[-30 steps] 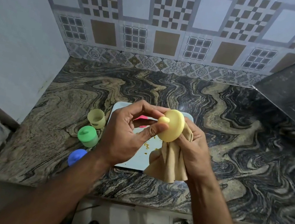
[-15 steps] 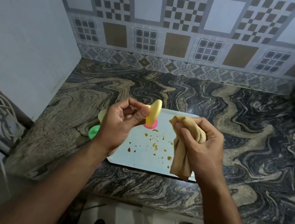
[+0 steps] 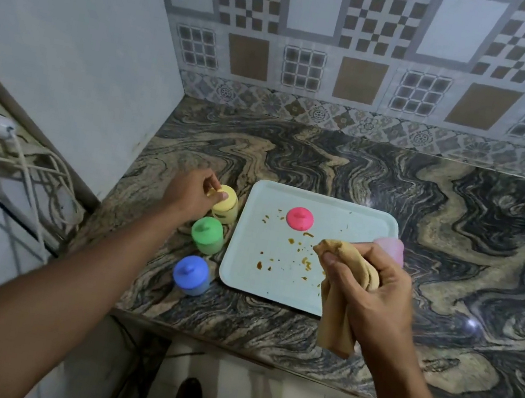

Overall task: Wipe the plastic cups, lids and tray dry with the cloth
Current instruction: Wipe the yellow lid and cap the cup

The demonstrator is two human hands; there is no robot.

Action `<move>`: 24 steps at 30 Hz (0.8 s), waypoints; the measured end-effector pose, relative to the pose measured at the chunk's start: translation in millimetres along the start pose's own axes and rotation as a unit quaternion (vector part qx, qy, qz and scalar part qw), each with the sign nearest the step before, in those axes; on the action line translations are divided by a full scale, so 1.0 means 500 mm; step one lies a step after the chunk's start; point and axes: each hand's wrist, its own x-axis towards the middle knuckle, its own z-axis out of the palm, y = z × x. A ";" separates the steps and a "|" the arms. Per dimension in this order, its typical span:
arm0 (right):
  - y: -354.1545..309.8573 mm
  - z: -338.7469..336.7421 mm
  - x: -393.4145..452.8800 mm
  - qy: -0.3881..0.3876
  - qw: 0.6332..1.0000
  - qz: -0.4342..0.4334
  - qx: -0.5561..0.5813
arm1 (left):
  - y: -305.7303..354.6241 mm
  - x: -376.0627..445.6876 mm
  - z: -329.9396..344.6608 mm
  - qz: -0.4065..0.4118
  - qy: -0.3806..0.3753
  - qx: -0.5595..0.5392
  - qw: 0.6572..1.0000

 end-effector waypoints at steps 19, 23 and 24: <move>0.015 0.017 -0.002 -0.006 1.000 0.028 -0.006 | -0.016 0.029 0.038 0.003 -0.035 0.003 0.999; 0.017 0.018 0.002 -0.004 0.999 0.032 -0.007 | -0.021 0.027 0.044 0.013 -0.024 0.002 1.000; 0.018 0.019 0.002 -0.004 0.999 0.032 -0.010 | -0.022 0.025 0.046 0.016 -0.020 0.006 1.000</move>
